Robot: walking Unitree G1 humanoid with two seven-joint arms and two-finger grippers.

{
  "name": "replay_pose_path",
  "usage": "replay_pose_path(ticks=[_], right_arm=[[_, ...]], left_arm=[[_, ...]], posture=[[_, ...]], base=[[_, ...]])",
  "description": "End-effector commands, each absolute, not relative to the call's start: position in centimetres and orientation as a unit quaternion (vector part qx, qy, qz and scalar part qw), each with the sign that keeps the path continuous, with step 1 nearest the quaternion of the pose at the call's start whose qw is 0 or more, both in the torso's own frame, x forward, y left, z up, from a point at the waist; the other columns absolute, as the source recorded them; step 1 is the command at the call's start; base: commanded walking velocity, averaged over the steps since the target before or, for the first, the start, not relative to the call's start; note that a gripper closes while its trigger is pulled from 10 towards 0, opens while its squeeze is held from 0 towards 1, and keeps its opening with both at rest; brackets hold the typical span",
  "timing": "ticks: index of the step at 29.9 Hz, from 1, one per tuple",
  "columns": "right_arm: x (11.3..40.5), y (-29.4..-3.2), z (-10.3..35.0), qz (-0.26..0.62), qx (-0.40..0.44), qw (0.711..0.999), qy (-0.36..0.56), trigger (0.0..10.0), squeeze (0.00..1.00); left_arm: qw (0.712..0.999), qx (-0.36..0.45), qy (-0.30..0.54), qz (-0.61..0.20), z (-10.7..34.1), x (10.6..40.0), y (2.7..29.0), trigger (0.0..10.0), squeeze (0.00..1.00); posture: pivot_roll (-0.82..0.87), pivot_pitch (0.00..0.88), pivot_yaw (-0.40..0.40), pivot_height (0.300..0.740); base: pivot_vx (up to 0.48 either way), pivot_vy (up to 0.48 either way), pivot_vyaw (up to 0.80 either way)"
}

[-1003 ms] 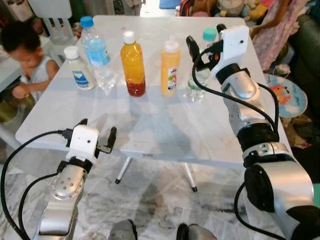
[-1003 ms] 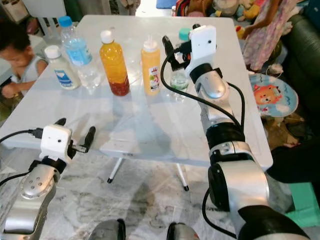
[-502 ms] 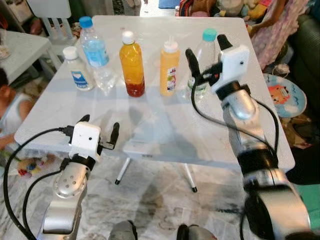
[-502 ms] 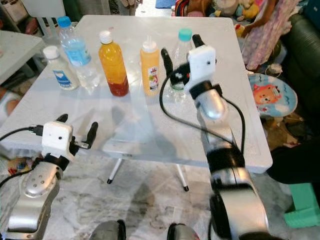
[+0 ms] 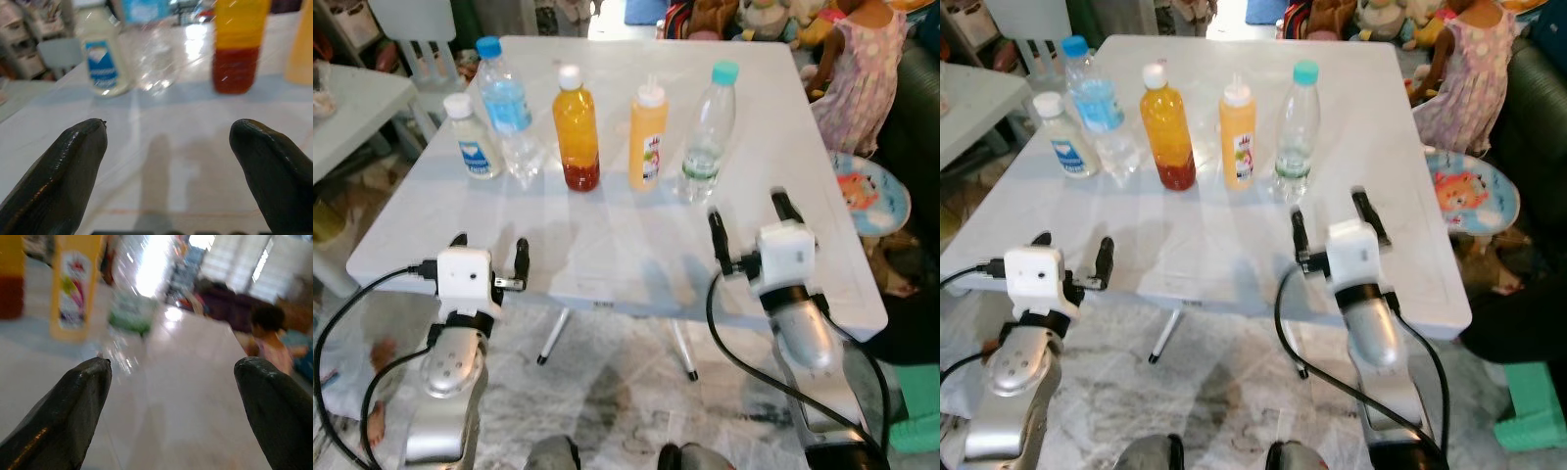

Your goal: Restocking fridge

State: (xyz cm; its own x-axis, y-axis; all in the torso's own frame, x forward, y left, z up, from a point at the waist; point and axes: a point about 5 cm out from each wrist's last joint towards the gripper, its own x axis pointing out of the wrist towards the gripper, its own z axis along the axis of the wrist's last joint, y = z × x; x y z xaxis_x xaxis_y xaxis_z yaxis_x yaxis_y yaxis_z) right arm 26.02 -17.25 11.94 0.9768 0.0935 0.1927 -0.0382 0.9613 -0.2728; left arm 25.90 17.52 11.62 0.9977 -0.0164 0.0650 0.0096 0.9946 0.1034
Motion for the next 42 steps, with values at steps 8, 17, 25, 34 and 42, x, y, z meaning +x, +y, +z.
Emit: replay_pose_path(ticks=[8, 17, 25, 34, 42], right_arm=[[25.9, -18.2, 11.8, -0.014, -0.097, 0.992, -0.08, 10.0, 0.0], [26.6, -18.2, 12.0, -0.005, -0.102, 0.991, -0.088, 10.0, 0.0], [27.0, -18.8, 12.9, -0.018, -0.103, 0.99, -0.099, 10.0, 0.0], [27.0, -18.4, 12.6, -0.004, -0.098, 0.991, -0.096, 10.0, 0.0], [26.9, -18.1, 12.3, 0.002, -0.096, 0.991, -0.089, 10.0, 0.0]], left_arm=[[0.998, 0.027, -0.028, -0.041, 10.3, 26.4, 16.0, 10.0, 0.0], [0.998, 0.027, -0.041, -0.047, 10.6, 27.4, 16.0, 10.0, 0.0], [0.997, 0.015, -0.05, -0.064, 10.7, 27.6, 15.6, 10.0, 0.0], [0.995, 0.009, -0.052, -0.08, 10.6, 27.7, 15.0, 10.0, 0.0], [0.994, -0.005, -0.052, -0.098, 10.5, 27.4, 14.5, 10.0, 0.0]], posture=[[0.02, 0.0, 0.018, 0.74], [0.01, 0.0, 0.013, 0.74], [0.0, 0.0, 0.018, 0.74], [0.0, 0.0, 0.007, 0.74], [0.0, 0.0, -0.001, 0.74]], base=[[0.0, 0.0, 0.0], [0.205, 0.0, 0.0], [0.352, 0.0, 0.0], [0.352, 0.0, 0.0], [0.376, 0.0, 0.0]])
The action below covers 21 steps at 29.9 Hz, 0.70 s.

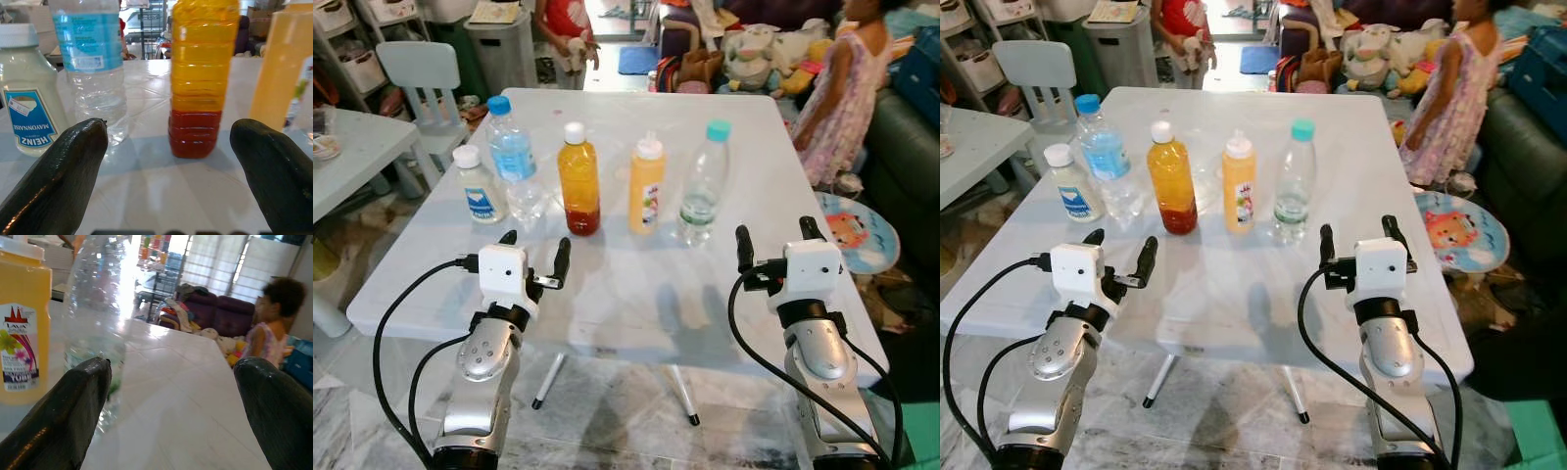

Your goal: Restocking fridge

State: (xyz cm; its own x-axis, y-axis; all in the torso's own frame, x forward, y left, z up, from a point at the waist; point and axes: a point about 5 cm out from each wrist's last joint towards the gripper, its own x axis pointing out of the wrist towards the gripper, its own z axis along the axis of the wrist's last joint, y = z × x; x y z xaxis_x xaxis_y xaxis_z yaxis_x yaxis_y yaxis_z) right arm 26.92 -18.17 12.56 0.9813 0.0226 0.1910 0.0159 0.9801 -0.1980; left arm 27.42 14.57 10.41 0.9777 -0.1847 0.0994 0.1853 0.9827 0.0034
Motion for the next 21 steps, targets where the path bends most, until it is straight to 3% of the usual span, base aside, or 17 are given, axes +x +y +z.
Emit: replay_pose_path(ticks=[1, 21], right_arm=[[26.9, -18.1, 12.2, 0.003, -0.095, 0.992, -0.087, 10.0, 0.0], [27.9, -16.9, 13.1, 0.034, -0.095, 0.989, -0.109, 10.0, 0.0]], left_arm=[[0.994, -0.002, -0.054, -0.099, 10.5, 27.4, 14.5, 10.0, 0.0], [0.995, 0.005, -0.057, -0.077, 10.7, 26.9, 15.8, 10.0, 0.0]], posture=[[0.0, 0.0, -0.001, 0.74], [0.0, 0.0, 0.012, 0.74]], base=[[0.371, 0.0, 0.0], [0.0, 0.0, 0.0]])
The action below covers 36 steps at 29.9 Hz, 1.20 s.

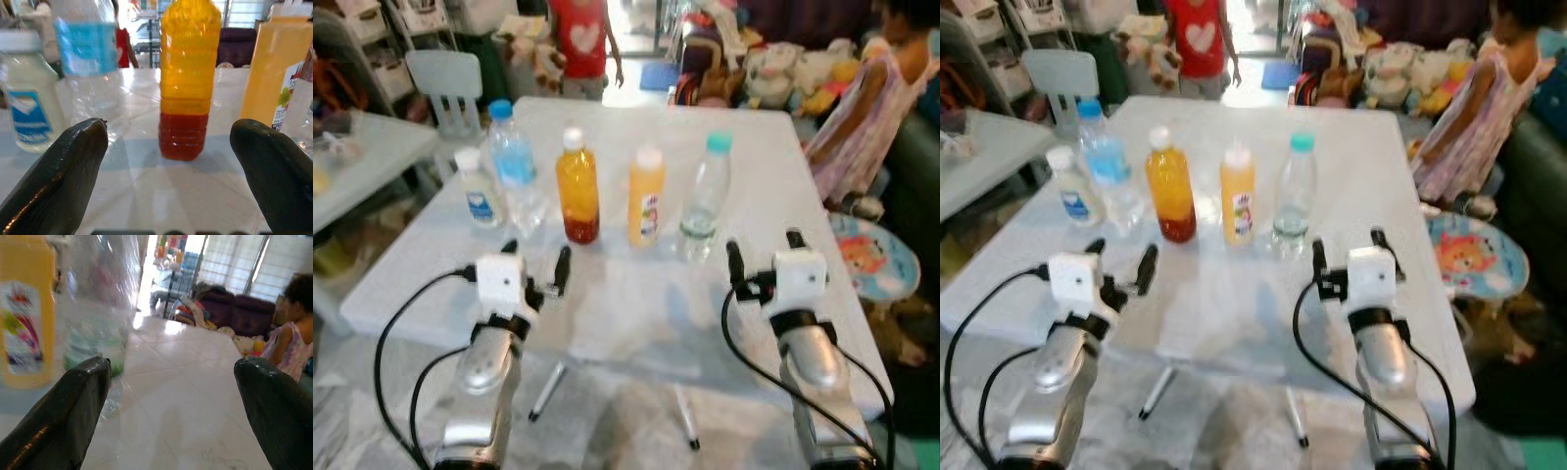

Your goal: Restocking fridge

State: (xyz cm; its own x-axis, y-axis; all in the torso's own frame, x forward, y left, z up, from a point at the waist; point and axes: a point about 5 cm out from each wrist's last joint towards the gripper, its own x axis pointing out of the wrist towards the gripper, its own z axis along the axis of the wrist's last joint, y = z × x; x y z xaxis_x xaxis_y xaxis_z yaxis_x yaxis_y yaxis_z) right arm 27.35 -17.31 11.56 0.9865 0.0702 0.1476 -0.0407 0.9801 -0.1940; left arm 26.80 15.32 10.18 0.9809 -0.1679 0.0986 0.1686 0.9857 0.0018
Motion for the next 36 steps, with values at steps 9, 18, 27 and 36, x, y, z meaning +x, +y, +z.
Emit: replay_pose_path(ticks=[9, 18, 27, 36], right_arm=[[29.8, -16.3, 16.3, 0.073, -0.098, 0.981, -0.153, 10.0, 0.0], [32.7, -16.2, 19.9, 0.1, -0.109, 0.97, -0.193, 10.0, 0.0], [34.4, -16.8, 20.6, 0.093, -0.09, 0.973, -0.189, 10.0, 0.0], [36.0, -16.3, 21.2, 0.101, -0.069, 0.975, -0.183, 10.0, 0.0]], left_arm=[[0.995, 0.009, -0.058, -0.083, 10.8, 27.0, 15.5, 10.0, 0.0], [0.994, 0.013, -0.058, -0.087, 10.9, 26.8, 15.4, 10.0, 0.0], [0.994, 0.025, -0.053, -0.088, 11.1, 26.3, 16.0, 10.0, 0.0], [0.994, 0.036, -0.049, -0.092, 11.2, 26.1, 16.3, 10.0, 0.0]], posture=[[0.01, 0.0, 0.018, 0.74], [0.03, 0.0, 0.018, 0.74], [0.06, 0.0, 0.029, 0.74], [0.08, 0.0, 0.041, 0.74]], base=[[0.0, 0.0, 0.0], [0.0, 0.0, 0.0], [0.0, 0.0, 0.0], [0.0, 0.0, 0.0]])
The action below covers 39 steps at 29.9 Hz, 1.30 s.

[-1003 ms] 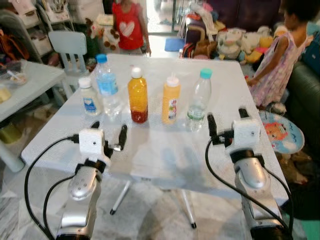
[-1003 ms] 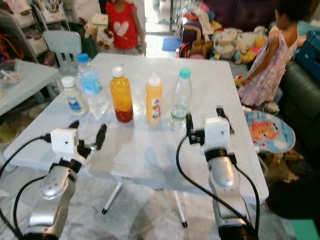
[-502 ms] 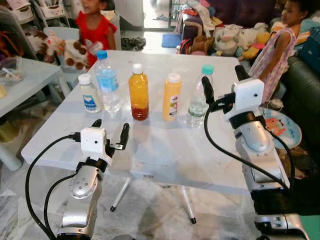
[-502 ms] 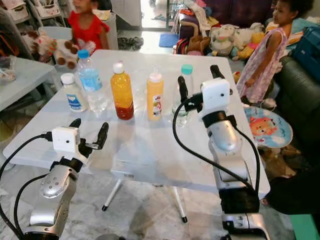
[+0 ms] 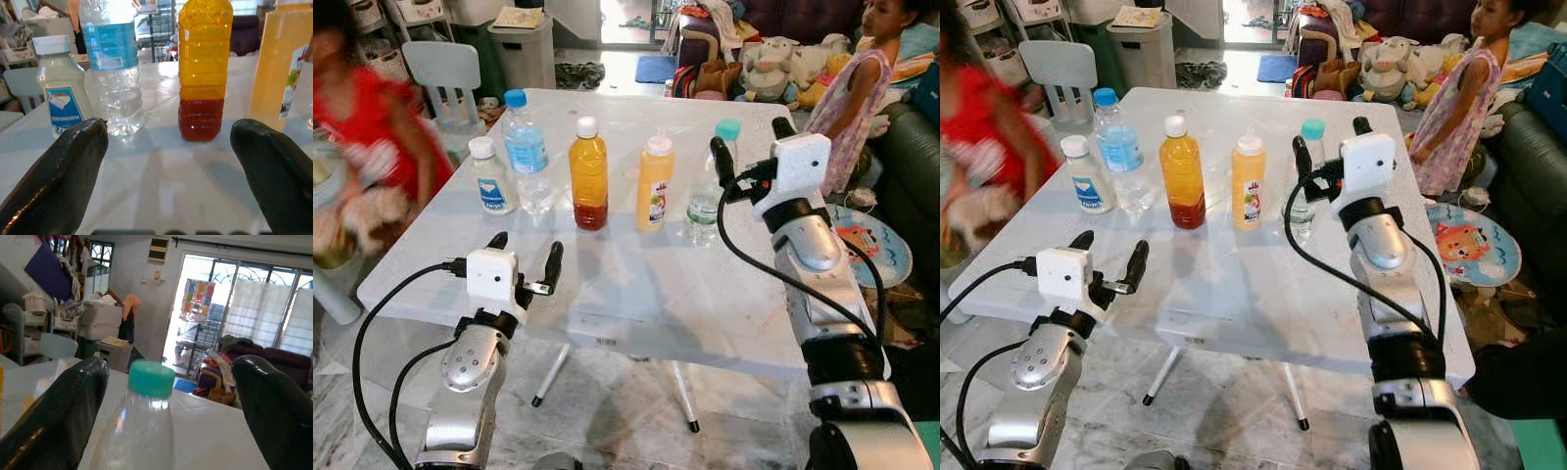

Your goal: Restocking fridge

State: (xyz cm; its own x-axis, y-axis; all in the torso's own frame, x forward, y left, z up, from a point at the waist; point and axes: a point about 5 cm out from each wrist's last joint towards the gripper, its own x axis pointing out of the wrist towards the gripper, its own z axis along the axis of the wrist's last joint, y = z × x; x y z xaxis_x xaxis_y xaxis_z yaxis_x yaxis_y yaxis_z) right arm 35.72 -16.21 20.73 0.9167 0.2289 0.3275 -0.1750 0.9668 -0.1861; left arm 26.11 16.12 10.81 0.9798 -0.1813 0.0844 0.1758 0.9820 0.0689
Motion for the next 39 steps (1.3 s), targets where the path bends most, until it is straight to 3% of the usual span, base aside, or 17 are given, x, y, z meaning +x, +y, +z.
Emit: replay_pose_path(ticks=[1, 18, 20, 21, 22, 39], right_arm=[[36.1, -16.4, 21.2, 0.101, -0.069, 0.976, -0.181, 10.0, 0.0], [38.6, -15.8, 22.2, 0.111, -0.047, 0.98, -0.158, 10.0, 0.0], [38.9, -15.6, 22.2, 0.112, -0.042, 0.981, -0.15, 8.1, 0.0], [39.1, -15.5, 22.2, 0.113, -0.039, 0.982, -0.144, 1.9, 0.0], [39.2, -15.4, 22.1, 0.112, -0.039, 0.983, -0.137, 0.0, 0.0], [39.8, -15.2, 22.8, 0.122, -0.034, 0.984, -0.126, 0.0, 0.0]], left_arm=[[0.994, 0.037, -0.048, -0.092, 11.2, 26.1, 16.3, 10.0, 0.0], [0.992, 0.057, -0.035, -0.104, 11.6, 25.2, 16.9, 10.0, 0.0], [0.992, 0.059, -0.034, -0.105, 11.6, 25.1, 16.9, 10.0, 0.0], [0.992, 0.061, -0.033, -0.107, 11.6, 25.0, 16.9, 10.0, 0.0], [0.992, 0.062, -0.033, -0.108, 11.7, 25.0, 16.9, 10.0, 0.0], [0.992, 0.061, -0.023, -0.112, 11.7, 24.9, 16.6, 10.0, 0.0]], posture=[[0.09, 0.0, 0.043, 0.74], [0.13, 0.028, 0.072, 0.74], [0.14, 0.032, 0.076, 0.74], [0.14, 0.035, 0.077, 0.74], [0.14, 0.037, 0.079, 0.74], [0.13, 0.044, 0.073, 0.74]], base=[[0.0, 0.0, 0.0], [0.0, 0.0, 0.0], [0.0, 0.0, 0.0], [0.0, 0.0, 0.0], [0.0, 0.0, 0.0], [0.0, 0.0, 0.0]])
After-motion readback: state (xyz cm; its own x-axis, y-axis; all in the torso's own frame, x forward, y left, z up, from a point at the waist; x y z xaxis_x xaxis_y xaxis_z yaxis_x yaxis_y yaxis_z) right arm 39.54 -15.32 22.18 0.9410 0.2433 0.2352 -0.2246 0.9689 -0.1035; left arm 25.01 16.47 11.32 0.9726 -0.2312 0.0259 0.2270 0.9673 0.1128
